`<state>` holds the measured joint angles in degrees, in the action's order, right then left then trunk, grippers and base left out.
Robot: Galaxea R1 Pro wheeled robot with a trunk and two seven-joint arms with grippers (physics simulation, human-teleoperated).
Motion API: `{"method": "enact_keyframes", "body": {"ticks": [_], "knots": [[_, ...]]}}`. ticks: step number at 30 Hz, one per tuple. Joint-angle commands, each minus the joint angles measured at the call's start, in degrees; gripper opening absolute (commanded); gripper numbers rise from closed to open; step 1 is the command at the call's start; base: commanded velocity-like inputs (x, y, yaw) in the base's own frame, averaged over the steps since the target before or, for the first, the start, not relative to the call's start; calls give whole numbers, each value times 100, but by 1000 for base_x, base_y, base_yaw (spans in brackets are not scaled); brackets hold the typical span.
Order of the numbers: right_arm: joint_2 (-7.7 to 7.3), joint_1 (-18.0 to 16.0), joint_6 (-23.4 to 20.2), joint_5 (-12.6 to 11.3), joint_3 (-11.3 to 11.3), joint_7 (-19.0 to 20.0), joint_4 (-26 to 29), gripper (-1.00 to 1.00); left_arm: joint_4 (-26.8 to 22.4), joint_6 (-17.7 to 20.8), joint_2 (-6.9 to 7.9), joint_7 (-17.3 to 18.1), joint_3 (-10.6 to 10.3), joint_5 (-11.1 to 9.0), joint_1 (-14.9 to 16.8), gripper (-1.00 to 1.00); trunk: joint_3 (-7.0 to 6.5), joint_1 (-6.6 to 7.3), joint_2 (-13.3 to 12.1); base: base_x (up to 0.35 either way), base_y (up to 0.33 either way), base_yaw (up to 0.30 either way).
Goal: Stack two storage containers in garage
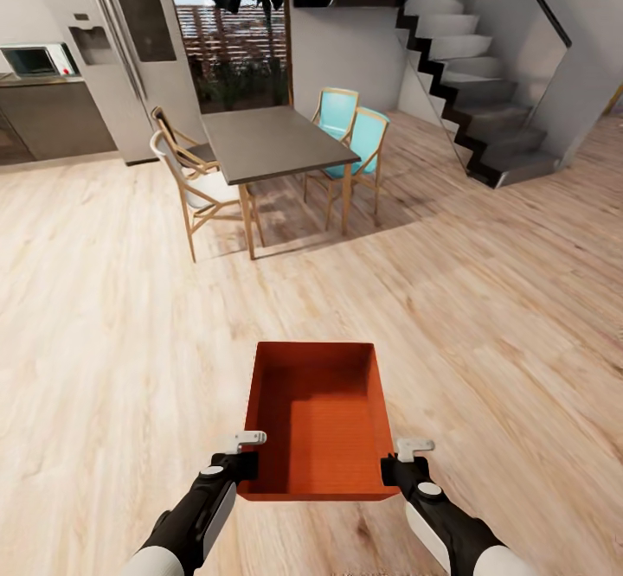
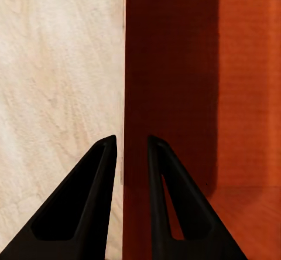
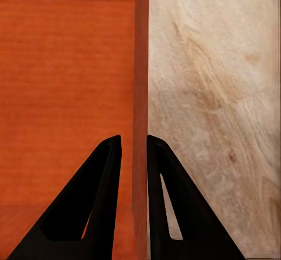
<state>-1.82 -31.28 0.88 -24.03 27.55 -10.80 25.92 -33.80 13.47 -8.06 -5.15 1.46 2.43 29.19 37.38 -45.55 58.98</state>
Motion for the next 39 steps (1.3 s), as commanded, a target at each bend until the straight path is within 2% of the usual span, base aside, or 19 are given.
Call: {"method": "enact_keyframes", "body": {"ticks": [1,39], "knots": [[-195,-9,9,-83,48,-10,9,-100,-13,33,7,93,-50,-31,-1,-100,8,0,4,0,0,-264],[-205,-9,9,-84,48,-10,9,-100,-13,33,7,93,-50,-32,-1,-100,158,0,4,0,0,-264]]}}
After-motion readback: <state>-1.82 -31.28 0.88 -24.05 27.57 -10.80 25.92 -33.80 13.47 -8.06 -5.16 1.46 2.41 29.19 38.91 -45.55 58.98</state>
